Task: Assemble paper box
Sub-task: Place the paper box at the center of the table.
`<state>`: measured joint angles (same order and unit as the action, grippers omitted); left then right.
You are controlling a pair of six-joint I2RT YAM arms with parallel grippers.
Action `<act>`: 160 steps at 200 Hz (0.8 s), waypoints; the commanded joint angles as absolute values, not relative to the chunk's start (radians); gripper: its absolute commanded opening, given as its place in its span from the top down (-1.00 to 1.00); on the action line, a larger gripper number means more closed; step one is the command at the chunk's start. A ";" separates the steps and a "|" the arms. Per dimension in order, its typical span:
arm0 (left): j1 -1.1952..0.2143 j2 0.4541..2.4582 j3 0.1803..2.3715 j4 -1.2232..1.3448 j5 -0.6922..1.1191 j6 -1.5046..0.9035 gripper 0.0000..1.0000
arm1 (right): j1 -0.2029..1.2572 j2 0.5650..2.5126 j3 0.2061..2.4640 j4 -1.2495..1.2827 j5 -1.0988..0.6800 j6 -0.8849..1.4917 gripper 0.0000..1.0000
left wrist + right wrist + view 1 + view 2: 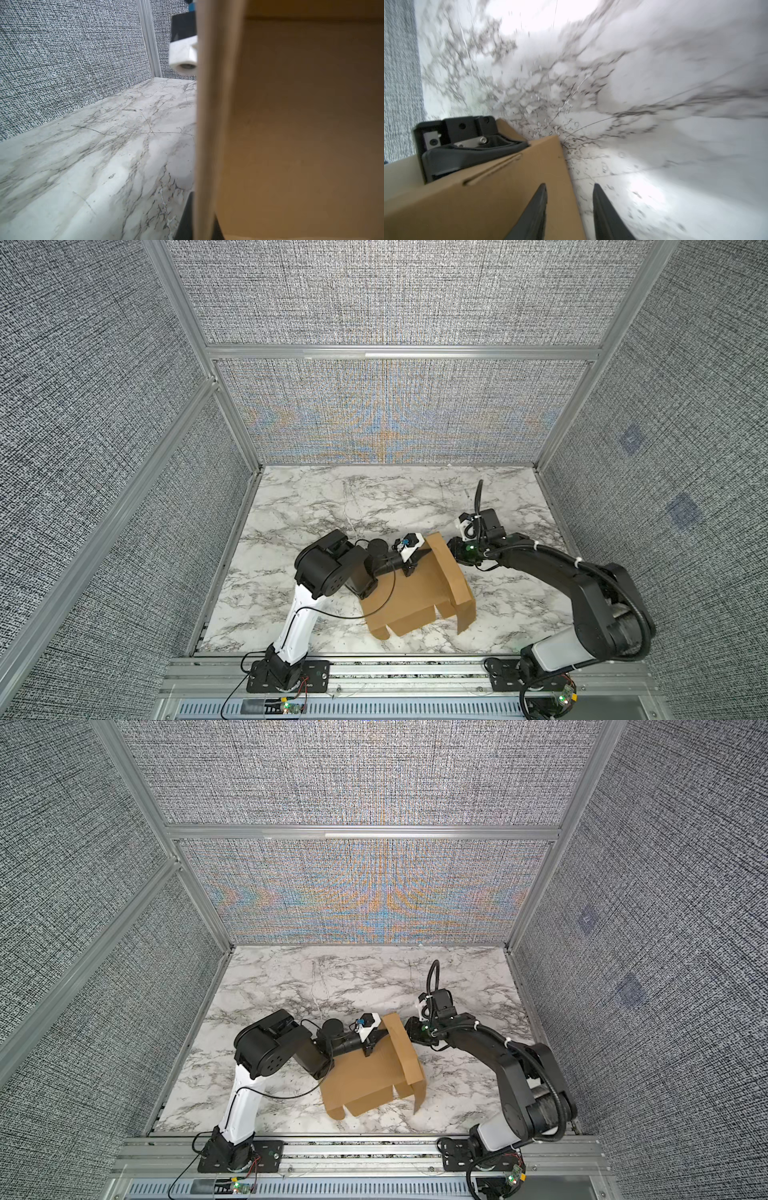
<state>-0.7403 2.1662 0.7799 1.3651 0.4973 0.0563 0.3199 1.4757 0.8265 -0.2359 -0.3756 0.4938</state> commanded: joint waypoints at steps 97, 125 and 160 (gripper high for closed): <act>-0.628 1.984 1.463 -0.346 0.202 0.418 0.97 | 0.187 1.123 0.852 -0.431 -0.230 0.337 0.10; -0.624 2.061 1.551 -0.489 0.158 0.459 0.98 | 0.189 1.072 0.872 -0.457 -0.180 0.280 0.10; -0.628 2.098 1.591 -0.534 0.126 0.519 1.00 | 0.212 1.074 0.908 -0.466 -0.204 0.236 0.10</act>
<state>-0.6254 2.0785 1.5555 -0.4297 0.1665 0.4503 0.1967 1.0676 0.8928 -0.4477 -0.2012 0.2840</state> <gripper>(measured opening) 0.078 0.451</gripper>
